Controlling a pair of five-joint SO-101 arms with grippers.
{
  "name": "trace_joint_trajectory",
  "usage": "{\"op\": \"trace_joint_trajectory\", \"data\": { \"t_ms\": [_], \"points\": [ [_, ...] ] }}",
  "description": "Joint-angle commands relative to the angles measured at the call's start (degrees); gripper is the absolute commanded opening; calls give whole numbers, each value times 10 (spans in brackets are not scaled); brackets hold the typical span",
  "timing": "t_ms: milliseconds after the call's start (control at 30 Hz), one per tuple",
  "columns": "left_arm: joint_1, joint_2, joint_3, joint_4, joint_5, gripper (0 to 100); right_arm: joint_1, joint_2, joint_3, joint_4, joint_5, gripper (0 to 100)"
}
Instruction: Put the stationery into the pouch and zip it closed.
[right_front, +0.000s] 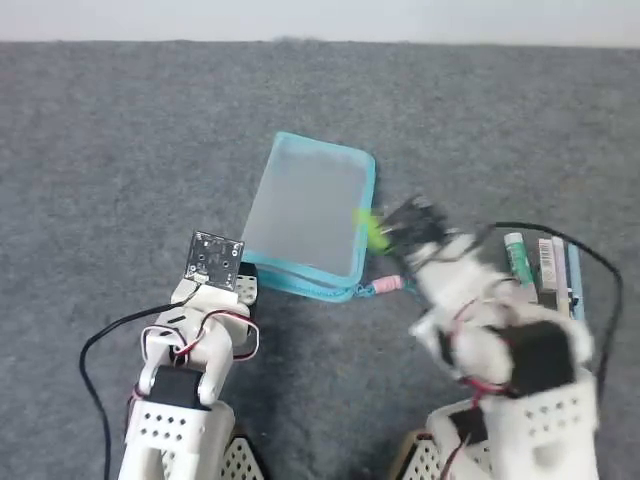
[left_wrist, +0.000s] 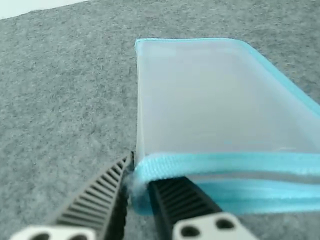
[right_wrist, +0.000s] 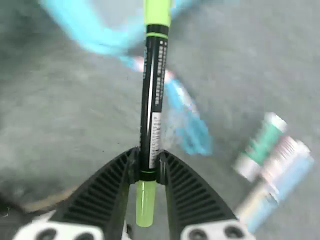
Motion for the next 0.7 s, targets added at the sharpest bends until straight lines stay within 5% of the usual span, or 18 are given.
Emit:
{"op": "trace_joint_trajectory", "data": {
  "t_ms": [0, 333, 667],
  "points": [
    [4, 3, -12, -8, 8, 12, -109, 11, -2, 8, -22, 6],
    [4, 5, -13, -19, 8, 12, -163, 117, -2, -14, -13, 6],
    [4, 4, -13, -19, 8, 12, -98, 194, -5, -64, -37, 6]
  ]
}}
